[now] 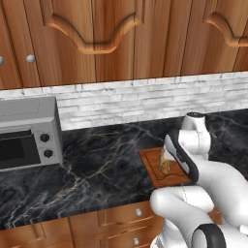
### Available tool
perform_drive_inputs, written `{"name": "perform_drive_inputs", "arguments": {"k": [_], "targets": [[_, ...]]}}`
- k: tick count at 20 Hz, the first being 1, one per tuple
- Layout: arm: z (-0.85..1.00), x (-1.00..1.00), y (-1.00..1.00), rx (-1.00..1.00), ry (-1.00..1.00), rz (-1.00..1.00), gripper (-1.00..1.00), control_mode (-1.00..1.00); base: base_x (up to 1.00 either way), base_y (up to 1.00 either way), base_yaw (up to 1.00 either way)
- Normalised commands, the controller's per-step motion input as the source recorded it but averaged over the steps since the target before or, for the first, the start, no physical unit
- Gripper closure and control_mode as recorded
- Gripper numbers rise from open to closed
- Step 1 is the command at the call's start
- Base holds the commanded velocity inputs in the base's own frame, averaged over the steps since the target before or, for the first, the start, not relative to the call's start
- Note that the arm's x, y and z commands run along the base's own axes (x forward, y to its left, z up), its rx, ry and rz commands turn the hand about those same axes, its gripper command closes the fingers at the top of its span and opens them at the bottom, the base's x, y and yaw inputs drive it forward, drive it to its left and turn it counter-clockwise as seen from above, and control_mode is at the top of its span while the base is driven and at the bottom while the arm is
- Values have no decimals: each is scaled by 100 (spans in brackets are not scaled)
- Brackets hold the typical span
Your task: Retrieve the sausage and cheese from the fridge and place them on the cutting board on the counter.
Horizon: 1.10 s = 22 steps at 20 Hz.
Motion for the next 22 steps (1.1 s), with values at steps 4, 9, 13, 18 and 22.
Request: {"name": "perform_drive_inputs", "arguments": {"k": [4,9,13,18,22], "targets": [[-27,23,2,0,-2,2,100,-100,0,0,0],[-33,5,5,0,2,2,100,-100,0,0,0],[-30,1,16,0,1,5,100,-100,0,0,0],[-30,-9,15,-1,2,18,100,-100,0,0,0],[-41,1,12,-3,8,21,100,-100,0,0,0]]}}
